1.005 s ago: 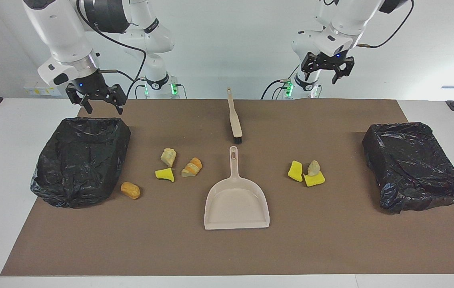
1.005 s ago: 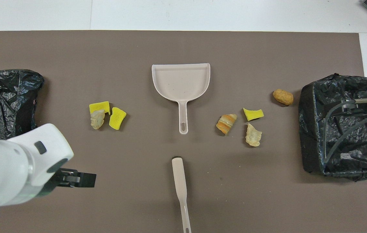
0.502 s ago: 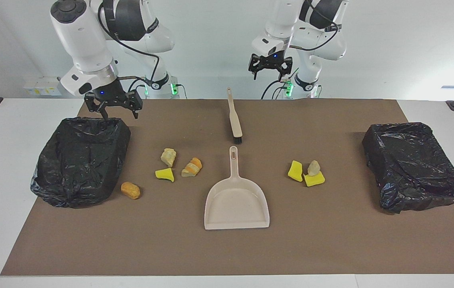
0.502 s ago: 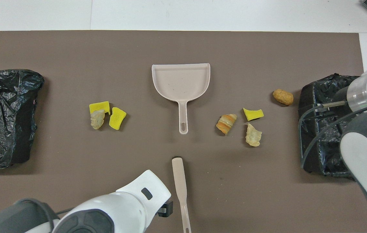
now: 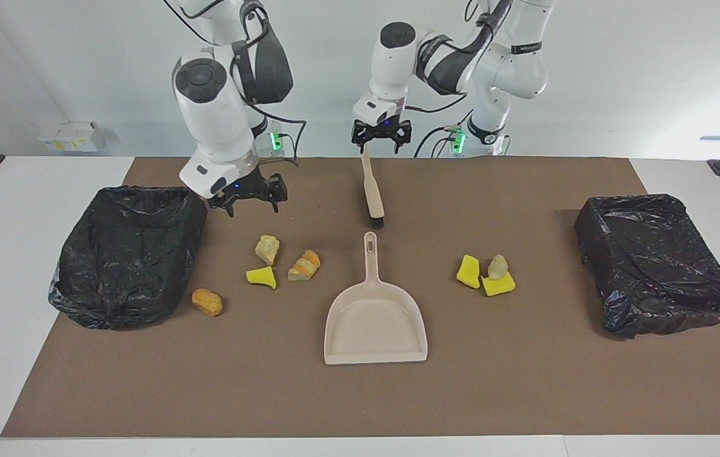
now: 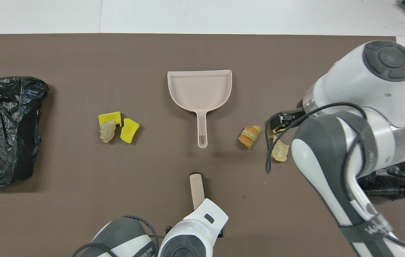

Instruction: Sweep and dump trash in bin

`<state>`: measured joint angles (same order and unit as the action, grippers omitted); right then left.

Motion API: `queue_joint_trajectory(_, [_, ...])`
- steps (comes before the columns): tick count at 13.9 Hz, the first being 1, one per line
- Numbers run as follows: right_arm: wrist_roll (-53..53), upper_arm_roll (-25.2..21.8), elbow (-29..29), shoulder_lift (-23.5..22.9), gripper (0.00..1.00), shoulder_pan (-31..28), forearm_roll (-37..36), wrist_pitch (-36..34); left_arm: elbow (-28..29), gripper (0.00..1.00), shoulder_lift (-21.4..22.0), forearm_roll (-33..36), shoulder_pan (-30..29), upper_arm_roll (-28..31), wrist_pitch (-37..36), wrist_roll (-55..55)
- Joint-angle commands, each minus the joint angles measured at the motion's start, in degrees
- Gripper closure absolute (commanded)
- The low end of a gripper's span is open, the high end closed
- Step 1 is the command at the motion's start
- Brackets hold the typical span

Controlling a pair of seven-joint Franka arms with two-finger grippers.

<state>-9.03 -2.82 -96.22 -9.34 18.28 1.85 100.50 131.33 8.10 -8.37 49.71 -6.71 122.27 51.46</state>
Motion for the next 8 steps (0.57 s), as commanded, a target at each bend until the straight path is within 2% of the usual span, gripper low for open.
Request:
queue_joint_trajectory(1, [-4.31,-0.25,3.40,-5.24,0.00,3.15,1.23,1.97,3.48,0.00,-1.07,-0.68,3.63,1.18,4.62,2.32])
queue_joint_trajectory(5, [-10.64,0.36,3.67,-9.81,0.00,8.52,1.49,9.17,5.51,0.00,-2.38,-0.68,3.90,1.09,9.02,3.73])
queue_joint_trajectory(8, [-11.27,0.89,3.84,-13.67,0.00,11.33,1.41,16.46,6.04,0.00,-2.39,-0.68,5.13,1.18,10.26,4.87])
